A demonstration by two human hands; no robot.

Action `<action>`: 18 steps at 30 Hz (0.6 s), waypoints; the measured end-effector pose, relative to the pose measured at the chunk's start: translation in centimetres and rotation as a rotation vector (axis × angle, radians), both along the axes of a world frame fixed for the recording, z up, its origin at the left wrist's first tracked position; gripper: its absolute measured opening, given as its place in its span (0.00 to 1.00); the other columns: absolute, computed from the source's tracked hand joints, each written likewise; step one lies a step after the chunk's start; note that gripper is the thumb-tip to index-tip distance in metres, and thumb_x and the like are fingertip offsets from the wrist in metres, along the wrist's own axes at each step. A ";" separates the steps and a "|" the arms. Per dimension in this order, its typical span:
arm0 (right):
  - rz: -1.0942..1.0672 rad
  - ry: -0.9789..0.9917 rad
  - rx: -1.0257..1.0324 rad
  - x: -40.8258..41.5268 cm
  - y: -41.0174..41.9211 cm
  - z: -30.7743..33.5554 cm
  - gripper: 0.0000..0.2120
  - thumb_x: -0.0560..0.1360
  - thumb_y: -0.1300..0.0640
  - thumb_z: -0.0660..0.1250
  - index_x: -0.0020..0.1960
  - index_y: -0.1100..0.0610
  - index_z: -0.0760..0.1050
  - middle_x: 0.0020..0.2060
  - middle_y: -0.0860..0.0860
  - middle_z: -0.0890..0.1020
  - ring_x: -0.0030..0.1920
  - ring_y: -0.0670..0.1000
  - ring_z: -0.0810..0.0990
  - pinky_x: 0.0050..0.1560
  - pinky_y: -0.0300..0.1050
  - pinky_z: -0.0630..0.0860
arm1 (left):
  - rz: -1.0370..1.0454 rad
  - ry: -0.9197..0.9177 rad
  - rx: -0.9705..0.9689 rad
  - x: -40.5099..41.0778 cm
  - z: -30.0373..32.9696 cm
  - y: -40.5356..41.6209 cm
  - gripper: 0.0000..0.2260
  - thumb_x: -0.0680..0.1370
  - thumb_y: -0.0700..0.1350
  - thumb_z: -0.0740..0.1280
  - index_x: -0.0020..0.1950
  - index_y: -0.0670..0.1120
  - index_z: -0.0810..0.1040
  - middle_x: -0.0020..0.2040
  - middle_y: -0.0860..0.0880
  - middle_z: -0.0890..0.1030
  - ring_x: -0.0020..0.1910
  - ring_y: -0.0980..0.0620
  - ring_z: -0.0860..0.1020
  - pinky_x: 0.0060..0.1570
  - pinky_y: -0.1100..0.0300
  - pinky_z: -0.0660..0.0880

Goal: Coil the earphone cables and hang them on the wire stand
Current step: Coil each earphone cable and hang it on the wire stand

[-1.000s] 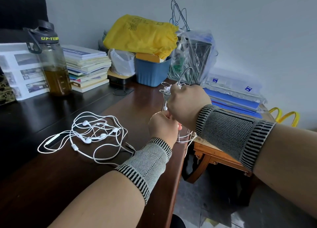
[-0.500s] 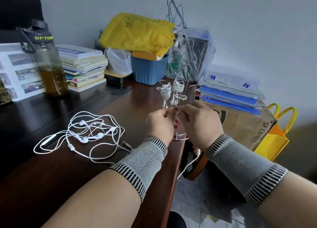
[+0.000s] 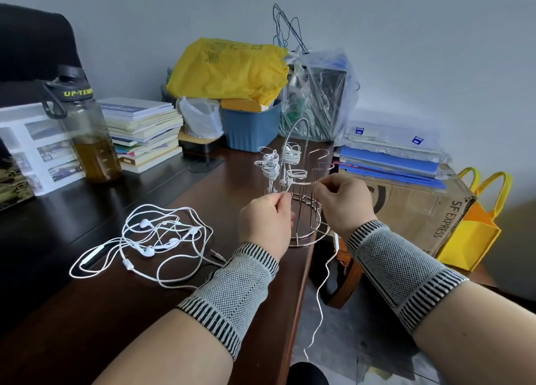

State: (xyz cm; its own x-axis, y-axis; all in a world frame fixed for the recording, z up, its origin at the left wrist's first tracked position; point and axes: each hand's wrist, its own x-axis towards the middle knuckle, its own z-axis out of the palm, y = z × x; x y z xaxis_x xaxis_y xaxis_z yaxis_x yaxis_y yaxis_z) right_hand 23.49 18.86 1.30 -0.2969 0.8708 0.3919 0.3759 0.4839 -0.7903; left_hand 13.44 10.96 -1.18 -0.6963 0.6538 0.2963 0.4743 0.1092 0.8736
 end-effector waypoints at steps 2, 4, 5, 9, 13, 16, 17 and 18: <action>0.044 0.071 -0.029 0.3 0.0 -0.2 0.05 0.76 0.60 0.66 0.42 0.54 0.77 0.34 0.48 0.81 0.34 0.47 0.78 0.39 0.43 0.76 | 0.012 0.090 -0.035 -0.2 0.2 -0.4 0.17 0.81 0.50 0.61 0.37 0.48 0.83 0.32 0.53 0.82 0.35 0.53 0.81 0.42 0.55 0.80; 0.115 0.154 -0.079 0.9 0.1 -0.4 0.08 0.76 0.64 0.64 0.42 0.53 0.74 0.37 0.52 0.82 0.38 0.51 0.81 0.44 0.47 0.78 | 0.025 0.184 -0.084 -0.3 0.4 -0.5 0.17 0.81 0.50 0.60 0.39 0.47 0.84 0.35 0.52 0.83 0.38 0.50 0.81 0.42 0.53 0.79; 0.158 0.190 -0.092 1.1 0.1 -0.4 0.10 0.76 0.67 0.63 0.41 0.53 0.73 0.36 0.52 0.82 0.39 0.51 0.81 0.46 0.48 0.78 | 0.036 0.218 -0.100 -0.3 0.5 -0.6 0.17 0.81 0.51 0.60 0.41 0.47 0.84 0.37 0.51 0.84 0.38 0.48 0.81 0.42 0.52 0.79; 0.276 0.234 -0.146 2.0 -0.1 -0.1 0.18 0.74 0.74 0.58 0.37 0.56 0.78 0.33 0.49 0.82 0.33 0.46 0.77 0.35 0.36 0.74 | 0.074 0.257 -0.136 -0.5 0.8 -0.5 0.15 0.80 0.50 0.62 0.40 0.46 0.85 0.37 0.50 0.84 0.36 0.48 0.80 0.38 0.54 0.79; 0.335 0.197 -0.154 2.6 -0.1 -0.3 0.21 0.73 0.76 0.60 0.42 0.51 0.80 0.40 0.46 0.84 0.47 0.62 0.82 0.53 0.54 0.79 | 0.032 -0.083 -0.024 -0.4 1.3 -0.5 0.15 0.76 0.45 0.66 0.30 0.51 0.81 0.33 0.52 0.84 0.28 0.52 0.75 0.31 0.61 0.71; 0.339 0.210 -0.139 2.8 -0.4 -0.5 0.18 0.74 0.73 0.63 0.43 0.50 0.80 0.40 0.45 0.85 0.49 0.64 0.81 0.55 0.58 0.77 | 0.012 0.001 -0.092 -0.2 1.2 -1.0 0.12 0.77 0.44 0.66 0.35 0.47 0.83 0.27 0.53 0.79 0.25 0.54 0.70 0.29 0.63 0.66; 0.339 0.224 -0.143 2.9 -0.5 -0.5 0.17 0.75 0.72 0.64 0.42 0.50 0.81 0.40 0.46 0.85 0.47 0.65 0.81 0.55 0.59 0.77 | 0.011 0.103 -0.136 -0.1 1.2 -1.3 0.12 0.78 0.45 0.65 0.38 0.45 0.83 0.26 0.54 0.76 0.26 0.54 0.69 0.28 0.63 0.64; 0.335 0.231 -0.146 2.9 -0.6 -0.4 0.16 0.75 0.70 0.65 0.42 0.50 0.81 0.40 0.49 0.85 0.45 0.65 0.81 0.54 0.59 0.77 | 0.011 0.207 -0.178 0.1 1.2 -1.6 0.12 0.79 0.46 0.63 0.40 0.45 0.83 0.27 0.54 0.75 0.27 0.53 0.69 0.28 0.62 0.63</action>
